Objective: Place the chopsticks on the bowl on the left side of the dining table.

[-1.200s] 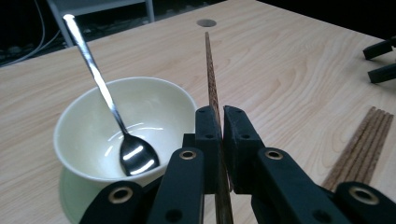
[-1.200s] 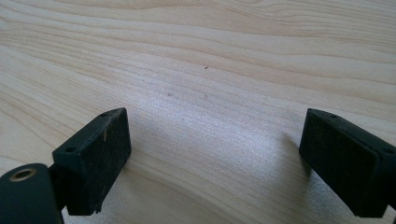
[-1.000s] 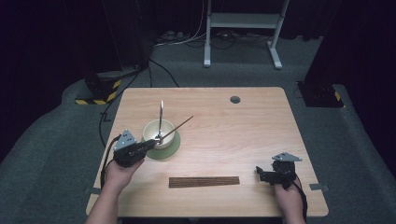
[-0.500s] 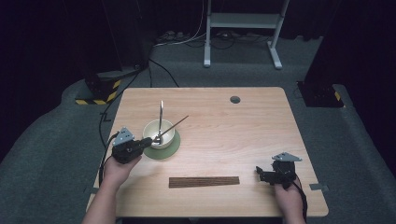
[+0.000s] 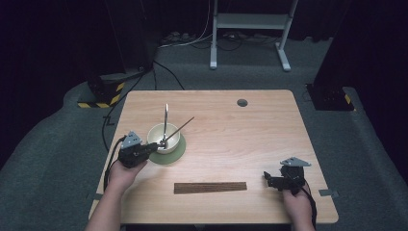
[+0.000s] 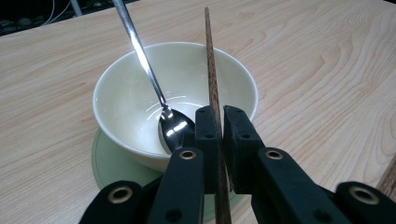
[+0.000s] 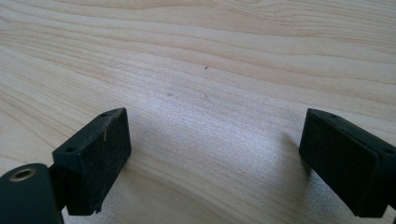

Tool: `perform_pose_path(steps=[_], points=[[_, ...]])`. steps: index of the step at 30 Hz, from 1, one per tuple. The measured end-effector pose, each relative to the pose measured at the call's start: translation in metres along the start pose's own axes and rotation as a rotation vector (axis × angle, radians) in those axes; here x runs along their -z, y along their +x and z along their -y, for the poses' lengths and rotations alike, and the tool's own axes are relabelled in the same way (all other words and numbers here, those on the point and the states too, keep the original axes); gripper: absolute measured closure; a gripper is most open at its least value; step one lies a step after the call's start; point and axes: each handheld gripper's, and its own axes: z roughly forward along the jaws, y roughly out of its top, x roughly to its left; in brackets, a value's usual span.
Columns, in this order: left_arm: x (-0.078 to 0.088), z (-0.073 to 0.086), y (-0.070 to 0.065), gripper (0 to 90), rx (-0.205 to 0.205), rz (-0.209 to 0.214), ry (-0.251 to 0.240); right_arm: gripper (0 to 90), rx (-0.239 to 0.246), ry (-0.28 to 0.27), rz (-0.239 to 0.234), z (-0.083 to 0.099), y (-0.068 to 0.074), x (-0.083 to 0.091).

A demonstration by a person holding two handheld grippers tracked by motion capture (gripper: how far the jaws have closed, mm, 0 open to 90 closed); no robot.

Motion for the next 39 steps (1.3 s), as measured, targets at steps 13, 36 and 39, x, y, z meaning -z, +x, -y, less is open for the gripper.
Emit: perform_pose_path(steps=[13,36,39], points=[[-0.0016,0.0018,0.0019,84.3,-0.007,-0.019,0.025,8.8,0.001,0.0,0.0,0.0,0.0,0.0],[-0.0012,0.0019,-0.001,79.9,-0.027,-0.039,0.033,8.8,0.006,0.007,-0.006,0.0002,-0.0001,0.0004],[0.0025,0.0005,-0.0029,74.6,-0.027,-0.055,0.011,8.8,0.006,0.007,-0.006,0.0002,-0.0001,0.0004]])
